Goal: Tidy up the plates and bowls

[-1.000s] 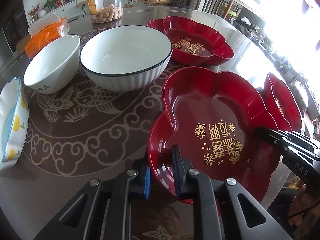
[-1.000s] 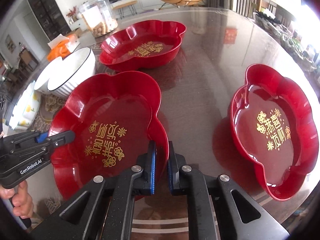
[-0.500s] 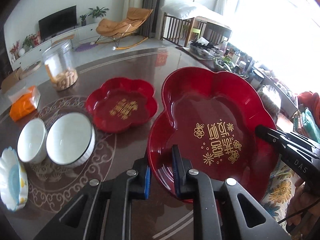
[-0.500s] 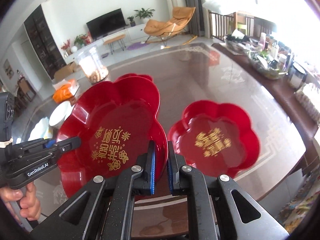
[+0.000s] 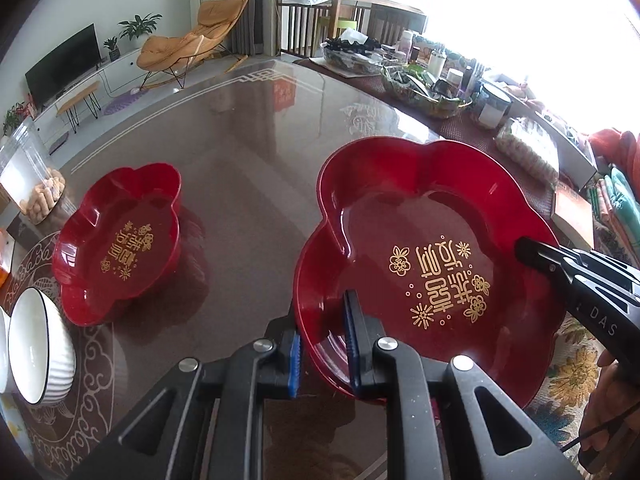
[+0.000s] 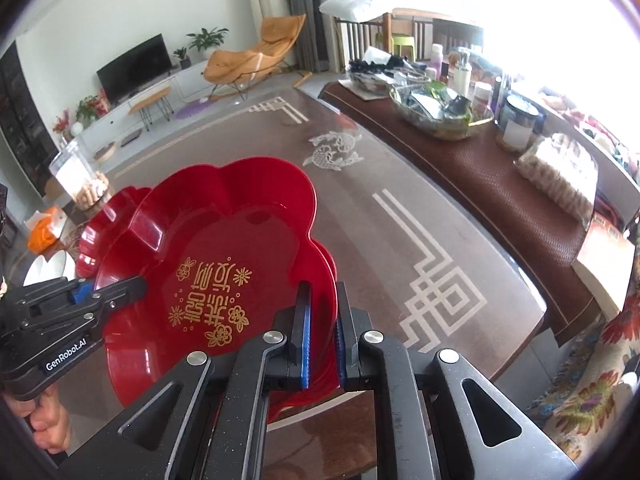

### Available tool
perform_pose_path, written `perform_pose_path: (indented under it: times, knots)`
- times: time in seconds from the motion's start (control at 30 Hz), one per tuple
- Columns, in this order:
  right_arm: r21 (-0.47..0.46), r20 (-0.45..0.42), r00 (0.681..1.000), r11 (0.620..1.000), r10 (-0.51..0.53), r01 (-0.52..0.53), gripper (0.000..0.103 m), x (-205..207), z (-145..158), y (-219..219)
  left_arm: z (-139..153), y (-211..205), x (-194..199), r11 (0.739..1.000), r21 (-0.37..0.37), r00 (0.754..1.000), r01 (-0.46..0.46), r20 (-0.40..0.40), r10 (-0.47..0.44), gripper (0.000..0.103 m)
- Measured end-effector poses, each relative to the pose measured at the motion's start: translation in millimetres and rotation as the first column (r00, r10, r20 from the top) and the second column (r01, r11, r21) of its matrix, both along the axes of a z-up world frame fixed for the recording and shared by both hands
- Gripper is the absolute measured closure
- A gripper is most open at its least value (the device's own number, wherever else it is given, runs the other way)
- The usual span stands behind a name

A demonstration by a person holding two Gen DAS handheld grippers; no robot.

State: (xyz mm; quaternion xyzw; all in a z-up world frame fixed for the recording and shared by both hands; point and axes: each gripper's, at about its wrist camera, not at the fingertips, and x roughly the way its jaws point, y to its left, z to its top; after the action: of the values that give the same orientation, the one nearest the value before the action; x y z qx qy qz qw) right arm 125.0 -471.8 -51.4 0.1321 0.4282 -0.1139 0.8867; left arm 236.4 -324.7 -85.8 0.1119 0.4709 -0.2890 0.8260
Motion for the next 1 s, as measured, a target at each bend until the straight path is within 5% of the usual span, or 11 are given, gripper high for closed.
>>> perform_pose_path:
  times: [0.4, 0.53, 0.6, 0.67, 0.83, 1.0]
  knots:
    - [-0.046, -0.038, 0.999, 0.999, -0.009, 0.007, 0.091, 1.6, -25.3, 1.8, -20.6, -12.0, -11.9, 0.988, 0.157, 0.997, -0.004, 0.082, -0.009, 0.085]
    - [-0.062, -0.037, 0.999, 0.998, -0.026, 0.024, 0.090, 1.0, -28.6, -5.3, -16.7, -4.5, -10.3, 0.989, 0.144, 0.997, -0.025, 0.077, 0.014, 0.085]
    - [-0.049, -0.039, 0.999, 0.998, -0.037, 0.035, 0.077, -0.4, -28.2, -9.1, -9.2, 3.1, -9.2, 0.992, 0.120, 0.997, -0.044, 0.070, 0.035, 0.085]
    - [-0.058, -0.014, 0.998, 0.996, -0.063, 0.063, 0.050, -7.2, -21.1, -10.9, 3.2, 14.8, -10.2, 0.995, 0.079, 0.996, -0.064, 0.066, 0.059, 0.085]
    - [-0.081, 0.084, 0.992, 0.991, -0.095, 0.102, 0.040, -37.6, 21.0, 8.9, 33.0, 67.6, -38.5, 0.992, -0.048, 0.991, -0.113, 0.067, 0.116, 0.085]
    - [-0.012, 0.183, 0.982, 0.998, -0.057, 0.061, 0.036, -80.9, 44.0, 65.0, 15.5, 137.1, -83.9, 0.966, -0.079, 0.969, -0.248, -0.003, 0.249, 0.084]
